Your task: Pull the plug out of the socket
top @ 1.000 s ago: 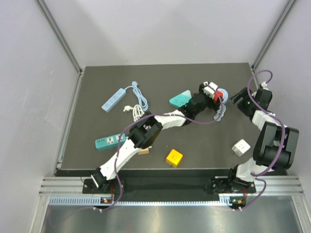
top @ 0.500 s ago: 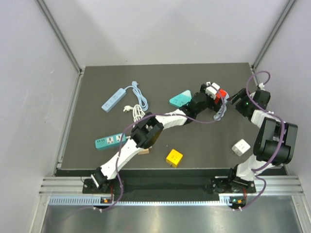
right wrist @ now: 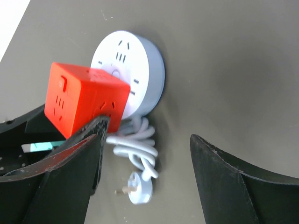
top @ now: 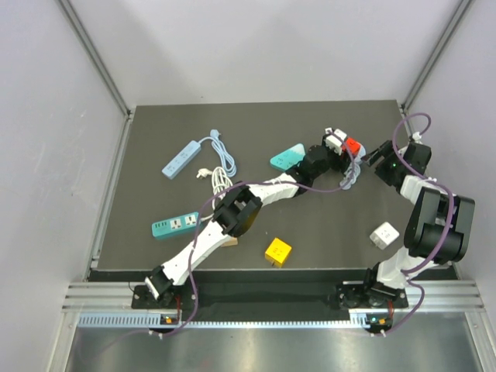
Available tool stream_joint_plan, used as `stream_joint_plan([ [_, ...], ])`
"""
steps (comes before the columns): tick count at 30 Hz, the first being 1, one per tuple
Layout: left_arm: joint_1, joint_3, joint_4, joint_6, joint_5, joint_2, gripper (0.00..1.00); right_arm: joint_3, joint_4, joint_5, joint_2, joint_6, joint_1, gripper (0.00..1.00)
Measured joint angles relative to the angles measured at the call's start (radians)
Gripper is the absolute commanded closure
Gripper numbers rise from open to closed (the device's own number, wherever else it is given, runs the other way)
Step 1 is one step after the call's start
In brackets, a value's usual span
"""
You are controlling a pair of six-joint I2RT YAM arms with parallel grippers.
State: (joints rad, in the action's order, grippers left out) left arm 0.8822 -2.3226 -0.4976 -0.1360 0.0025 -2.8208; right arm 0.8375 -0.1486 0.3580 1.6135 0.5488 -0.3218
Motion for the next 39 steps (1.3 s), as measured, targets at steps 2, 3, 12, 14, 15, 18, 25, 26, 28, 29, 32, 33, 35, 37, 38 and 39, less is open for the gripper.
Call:
stream_joint_plan([
  [2,-0.002,-0.041,0.002,0.0,0.005,-0.024,0.56,0.0,0.0,0.006,0.0,0.003,0.0,0.22],
  [3,-0.004,-0.059,0.003,-0.002,0.007,-0.036,0.64,0.0,-0.001,0.008,0.0,0.003,0.0,0.21],
  [12,-0.006,-0.017,-0.038,0.005,0.008,-0.026,1.0,-0.002,-0.078,0.017,0.016,0.049,0.0,0.16],
  [14,-0.006,0.058,-0.067,0.007,0.008,0.014,1.0,-0.02,-0.139,0.017,0.031,0.082,0.0,0.13],
  [15,-0.007,0.095,-0.076,0.007,0.008,0.036,1.0,-0.029,-0.169,0.017,0.041,0.098,0.0,0.13],
  [18,-0.014,0.194,-0.096,0.006,0.016,0.096,1.0,-0.045,-0.257,0.012,0.092,0.161,0.0,0.08],
  [25,-0.053,0.412,-0.186,-0.034,0.068,0.214,1.0,-0.043,-0.445,0.02,0.237,0.286,0.015,0.08],
  [26,-0.061,0.425,-0.199,-0.047,0.075,0.219,1.0,-0.04,-0.464,0.018,0.246,0.296,0.02,0.08],
  [28,-0.078,0.432,-0.215,-0.069,0.087,0.22,1.0,-0.037,-0.505,0.017,0.267,0.31,0.035,0.08],
  [29,-0.089,0.434,-0.222,-0.085,0.092,0.22,1.0,-0.037,-0.523,0.016,0.276,0.314,0.046,0.09],
  [32,-0.109,0.436,-0.236,-0.125,0.113,0.22,1.0,-0.027,-0.568,0.016,0.303,0.327,0.079,0.1],
  [33,-0.115,0.436,-0.238,-0.133,0.12,0.22,1.0,-0.018,-0.579,0.018,0.314,0.333,0.09,0.12],
  [35,-0.125,0.436,-0.246,-0.148,0.129,0.22,1.0,-0.007,-0.595,0.018,0.332,0.341,0.11,0.15],
  [37,-0.13,0.439,-0.256,-0.163,0.137,0.22,1.0,-0.005,-0.599,0.011,0.336,0.346,0.122,0.17],
  [38,-0.13,0.443,-0.264,-0.171,0.141,0.22,1.0,-0.005,-0.601,0.01,0.338,0.348,0.125,0.17],
  [39,-0.13,0.446,-0.269,-0.177,0.146,0.22,1.0,-0.005,-0.605,0.008,0.341,0.352,0.128,0.17],
])
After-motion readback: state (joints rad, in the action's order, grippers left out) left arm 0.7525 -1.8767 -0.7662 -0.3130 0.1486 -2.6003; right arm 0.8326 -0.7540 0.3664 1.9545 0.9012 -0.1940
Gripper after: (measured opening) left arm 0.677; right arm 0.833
